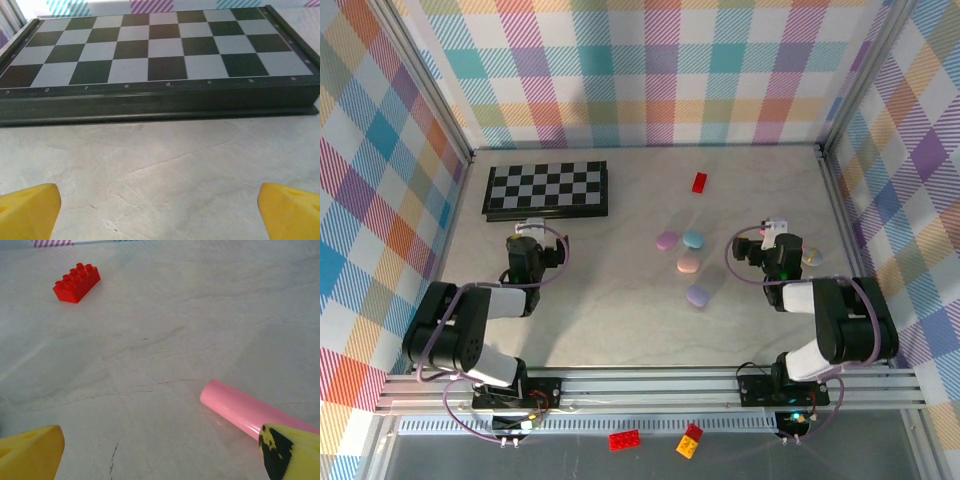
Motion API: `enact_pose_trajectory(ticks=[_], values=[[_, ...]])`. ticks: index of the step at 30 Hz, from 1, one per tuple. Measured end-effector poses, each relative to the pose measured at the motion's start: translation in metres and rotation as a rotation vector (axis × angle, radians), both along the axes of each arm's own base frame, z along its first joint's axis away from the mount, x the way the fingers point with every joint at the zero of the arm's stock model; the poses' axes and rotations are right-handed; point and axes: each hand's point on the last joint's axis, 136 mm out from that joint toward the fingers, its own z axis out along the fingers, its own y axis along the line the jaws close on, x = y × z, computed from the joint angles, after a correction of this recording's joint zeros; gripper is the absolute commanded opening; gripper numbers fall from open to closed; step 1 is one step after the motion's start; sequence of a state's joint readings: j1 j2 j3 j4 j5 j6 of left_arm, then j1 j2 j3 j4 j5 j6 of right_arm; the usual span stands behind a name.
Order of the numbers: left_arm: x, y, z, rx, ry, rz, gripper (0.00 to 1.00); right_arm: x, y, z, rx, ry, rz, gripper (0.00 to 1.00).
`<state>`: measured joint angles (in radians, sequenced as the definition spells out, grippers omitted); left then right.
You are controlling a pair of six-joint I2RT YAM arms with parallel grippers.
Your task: Insert wireless bluetooth earbuds into charging case
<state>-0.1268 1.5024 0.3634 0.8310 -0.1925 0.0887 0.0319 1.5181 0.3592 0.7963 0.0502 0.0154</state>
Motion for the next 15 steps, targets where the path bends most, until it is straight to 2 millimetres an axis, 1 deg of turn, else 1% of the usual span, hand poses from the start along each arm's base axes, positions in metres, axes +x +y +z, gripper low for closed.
enact_pose_trajectory(ticks=[2,4,8,15], values=[[0.003,0.002,-0.008,-0.005,0.008,0.008,1.00,0.003,0.000,-0.003,0.002,0.011,0.005,0.99],[0.003,0.002,-0.018,-0.016,0.042,0.008,1.00,0.007,-0.001,0.001,0.005,-0.001,0.003,0.99],[0.007,0.006,-0.016,-0.034,0.039,0.017,1.00,0.011,-0.002,0.008,0.007,-0.019,0.004,0.99],[0.009,0.005,-0.014,-0.049,0.033,0.016,1.00,0.011,-0.001,0.008,0.010,-0.019,0.010,0.99]])
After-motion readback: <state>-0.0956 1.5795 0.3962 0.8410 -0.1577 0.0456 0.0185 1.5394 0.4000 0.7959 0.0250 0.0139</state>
